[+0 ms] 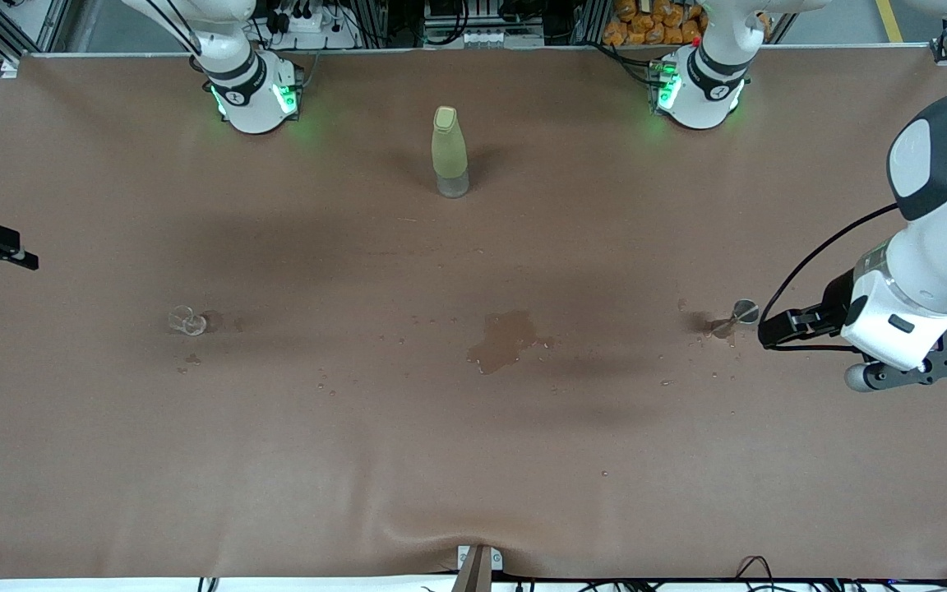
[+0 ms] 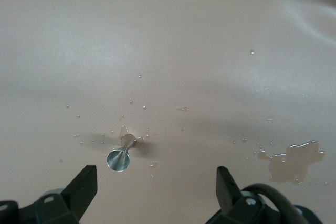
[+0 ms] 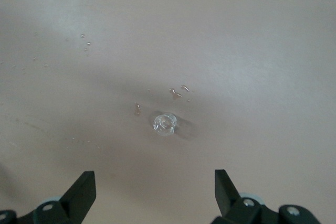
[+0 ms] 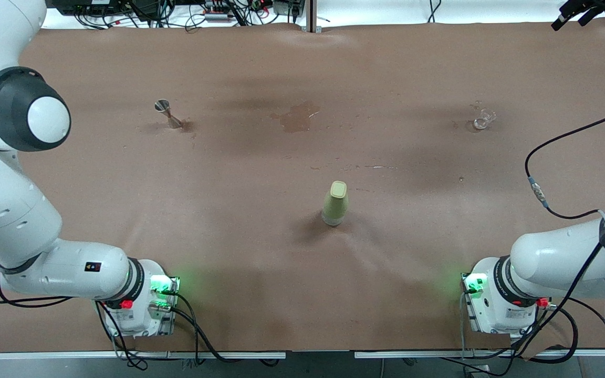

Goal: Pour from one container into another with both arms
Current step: 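Lower the right gripper to the beaker while the left gripper lowers to the jigger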

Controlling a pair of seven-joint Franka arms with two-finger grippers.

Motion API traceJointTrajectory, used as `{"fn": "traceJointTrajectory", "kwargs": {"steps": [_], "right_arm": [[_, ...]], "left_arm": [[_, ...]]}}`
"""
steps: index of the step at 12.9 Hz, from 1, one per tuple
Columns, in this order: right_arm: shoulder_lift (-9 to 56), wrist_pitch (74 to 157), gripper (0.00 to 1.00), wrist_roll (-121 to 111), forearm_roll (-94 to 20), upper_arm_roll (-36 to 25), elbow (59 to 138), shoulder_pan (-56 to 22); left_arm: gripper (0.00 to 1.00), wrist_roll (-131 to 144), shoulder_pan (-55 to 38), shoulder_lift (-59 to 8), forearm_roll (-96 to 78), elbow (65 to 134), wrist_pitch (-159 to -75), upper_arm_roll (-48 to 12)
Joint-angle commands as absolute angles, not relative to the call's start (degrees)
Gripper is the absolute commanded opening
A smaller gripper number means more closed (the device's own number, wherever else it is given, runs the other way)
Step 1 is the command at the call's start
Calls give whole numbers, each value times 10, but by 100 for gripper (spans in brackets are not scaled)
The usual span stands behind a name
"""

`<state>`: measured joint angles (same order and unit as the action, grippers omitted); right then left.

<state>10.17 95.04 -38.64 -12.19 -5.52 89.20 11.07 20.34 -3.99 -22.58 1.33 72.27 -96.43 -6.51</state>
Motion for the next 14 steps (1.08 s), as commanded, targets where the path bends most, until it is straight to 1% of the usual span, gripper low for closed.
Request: {"fn": "traceJointTrajectory", "kwargs": {"steps": [1, 3, 5, 6, 8, 11, 14], "right_arm": [[122, 951, 100, -485, -156, -51, 889, 134], [146, 944, 100, -527, -179, -51, 892, 150], [159, 949, 100, -637, -248, -51, 920, 169], [176, 950, 100, -701, -274, -51, 925, 181], [233, 946, 100, -851, -363, -51, 927, 221], [298, 939, 100, -1055, -430, -50, 927, 262], [359, 916, 100, -1212, -495, -50, 925, 290]], "left_arm": [[100, 206, -42, -207, 25, 737, -961, -66], [100, 205, -44, -204, 26, 737, -955, -66], [100, 194, -39, -207, 26, 738, -953, -67], [100, 172, -36, -207, 25, 737, -954, -66], [100, 90, -26, -210, 22, 737, -958, -65], [100, -2, 8, -218, -6, 738, -971, -66], [100, -159, 46, -238, -59, 740, -1013, -66]]}}
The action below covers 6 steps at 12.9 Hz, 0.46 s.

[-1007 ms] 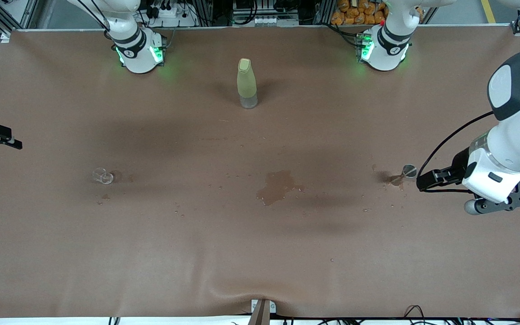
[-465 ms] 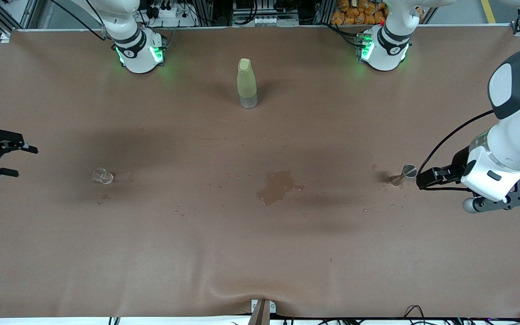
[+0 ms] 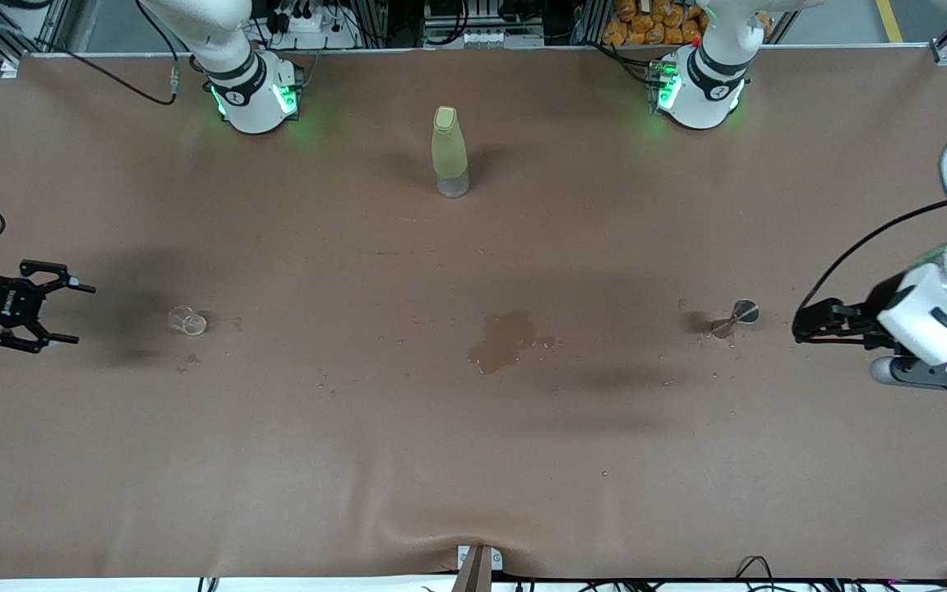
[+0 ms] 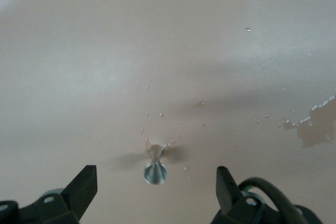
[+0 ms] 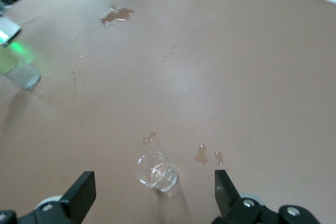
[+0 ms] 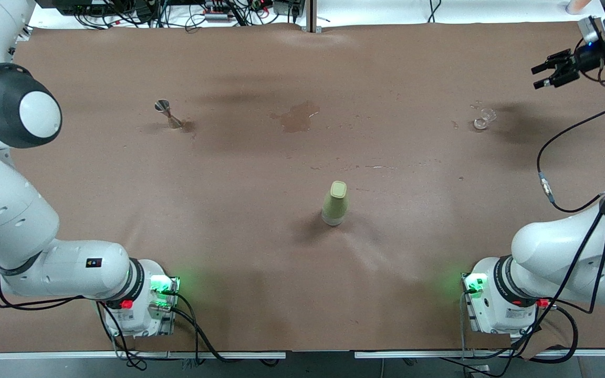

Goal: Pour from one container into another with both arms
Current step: 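Lower the right gripper to the beaker while the left gripper lowers to the jigger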

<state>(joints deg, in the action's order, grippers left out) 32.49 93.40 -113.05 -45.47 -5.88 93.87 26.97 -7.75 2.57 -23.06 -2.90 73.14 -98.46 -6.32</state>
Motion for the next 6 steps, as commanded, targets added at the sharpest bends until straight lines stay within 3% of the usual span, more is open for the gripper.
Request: {"fn": "traceJointTrajectory", "kwargs": {"steps": [1, 6], "right_arm": [[377, 913, 100, -1256, -514, -50, 924, 294], [459, 872, 100, -1365, -572, -49, 921, 309]], "left_arm": [[100, -200, 60, -243, -71, 741, -1023, -66], [100, -455, 118, -273, -184, 752, -1032, -66]]}}
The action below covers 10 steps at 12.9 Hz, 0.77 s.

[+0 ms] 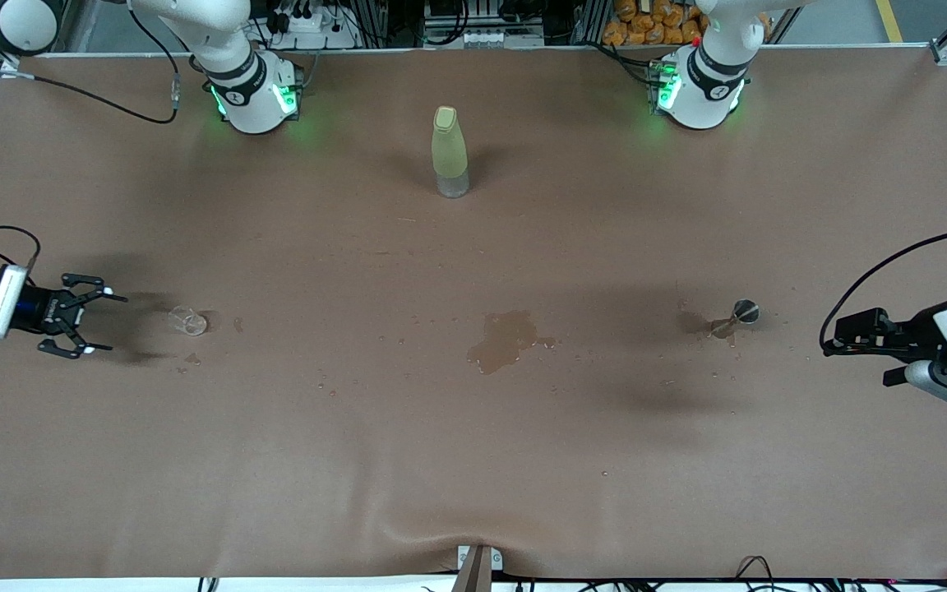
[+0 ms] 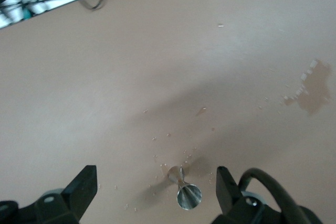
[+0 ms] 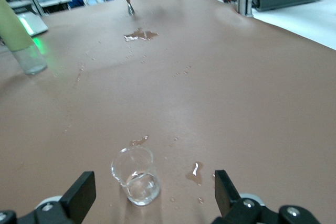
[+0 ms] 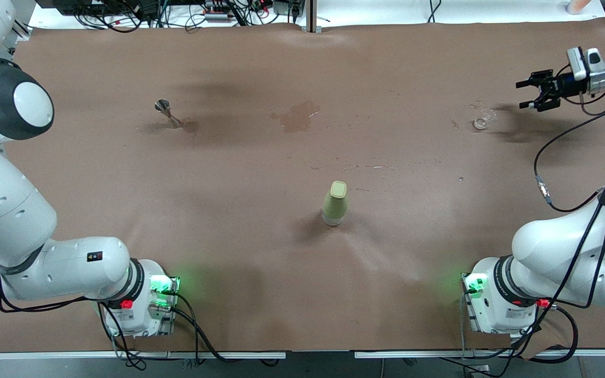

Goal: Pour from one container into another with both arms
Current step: 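Lower the right gripper to the beaker while the left gripper lowers to the jigger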

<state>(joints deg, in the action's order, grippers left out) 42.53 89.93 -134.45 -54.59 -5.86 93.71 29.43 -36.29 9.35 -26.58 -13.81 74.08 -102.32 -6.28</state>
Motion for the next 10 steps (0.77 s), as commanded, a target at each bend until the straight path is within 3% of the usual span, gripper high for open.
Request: {"fn": "traceJointTrajectory", "kwargs": {"steps": [1, 7, 10], "right_arm": [[473, 871, 100, -1381, -584, -49, 921, 313], [532, 870, 100, -1470, -623, -47, 918, 317], [550, 845, 100, -1509, -641, -47, 919, 306]], "left_arm": [[100, -519, 129, -275, -213, 760, -1032, -66], [100, -986, 182, -272, -328, 895, -1021, -66], [100, -1101, 191, -281, -331, 911, -983, -66]]}}
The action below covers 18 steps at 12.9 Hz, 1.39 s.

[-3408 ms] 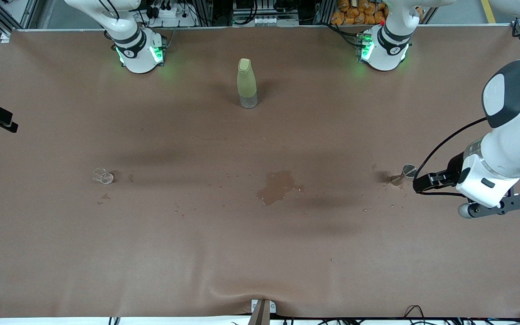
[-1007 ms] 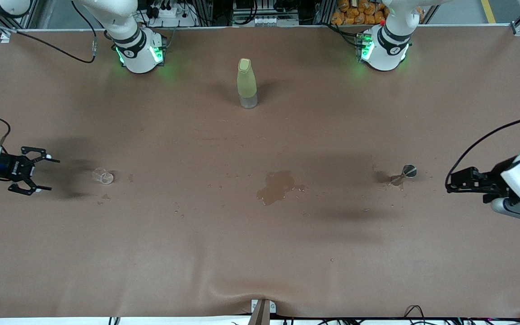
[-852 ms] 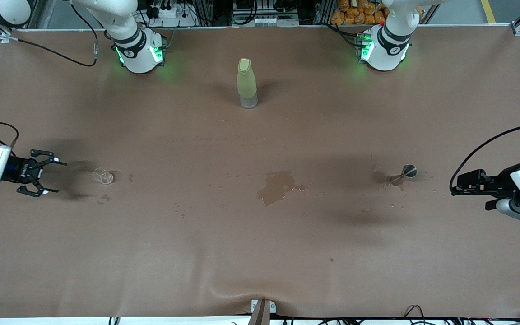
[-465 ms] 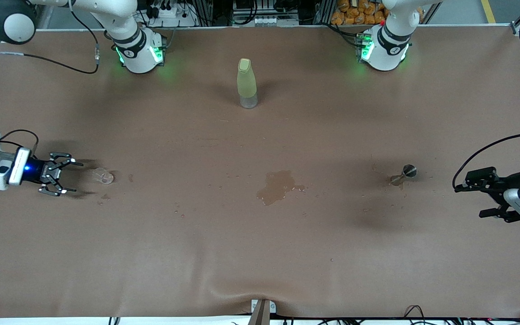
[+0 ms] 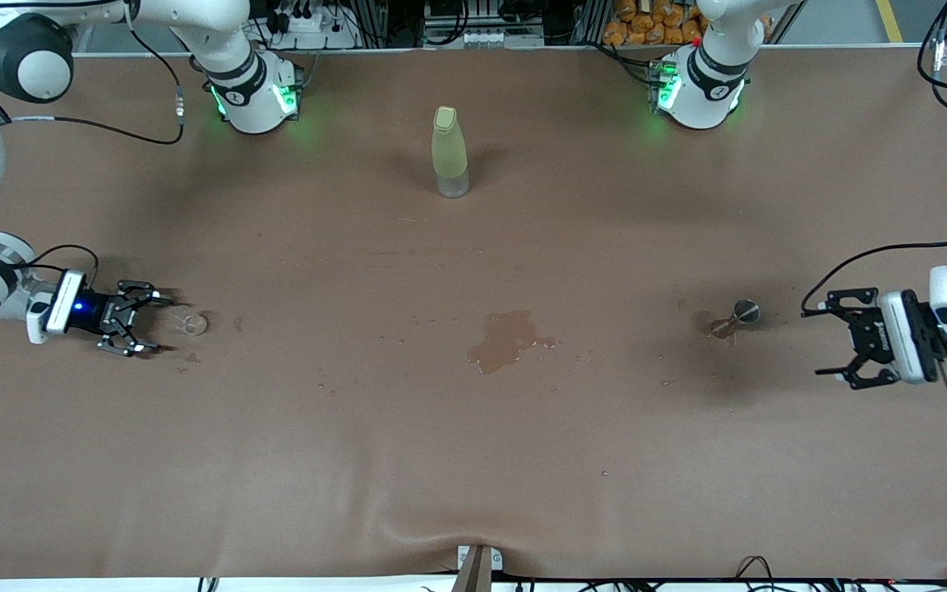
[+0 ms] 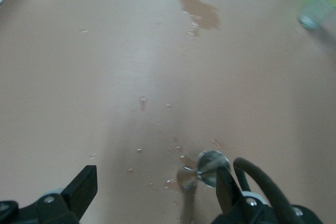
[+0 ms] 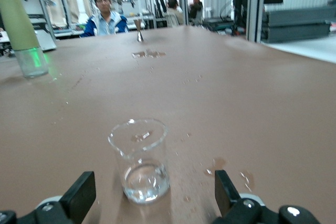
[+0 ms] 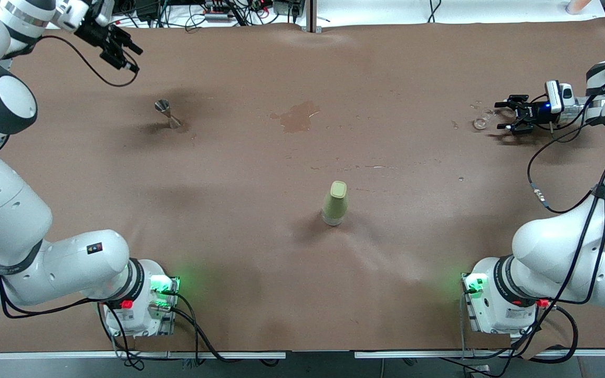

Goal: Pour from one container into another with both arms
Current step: 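Lower the right gripper to the beaker while the left gripper lowers to the jigger, then close the right gripper on the beaker while the left gripper grasps the jigger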

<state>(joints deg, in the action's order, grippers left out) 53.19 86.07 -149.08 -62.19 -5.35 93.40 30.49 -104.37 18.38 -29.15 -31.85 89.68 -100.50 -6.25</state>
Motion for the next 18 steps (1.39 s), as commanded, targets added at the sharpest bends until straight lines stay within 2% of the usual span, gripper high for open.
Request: {"fn": "traceJointTrajectory", "kwargs": {"steps": [1, 5, 8, 14, 16, 18], "right_arm": [[551, 845, 100, -1510, -646, -47, 919, 302], [560, 845, 100, -1511, -658, -43, 924, 294], [560, 845, 78, -1510, -663, -39, 924, 294], [562, 844, 61, -1509, -667, -39, 925, 294], [562, 838, 47, -1510, -667, -39, 924, 294], [562, 838, 28, -1506, -667, -38, 923, 293]], "left_arm": [[100, -1107, 198, -284, -331, 915, -981, -66], [100, -1251, 224, -333, -352, 915, -937, -66], [100, -1365, 246, -374, -377, 916, -908, -66], [100, -1460, 261, -438, -425, 928, -909, -66], [100, -1488, 262, -459, -440, 930, -909, -66], [100, -1489, 258, -475, -451, 929, -915, -66]]}}
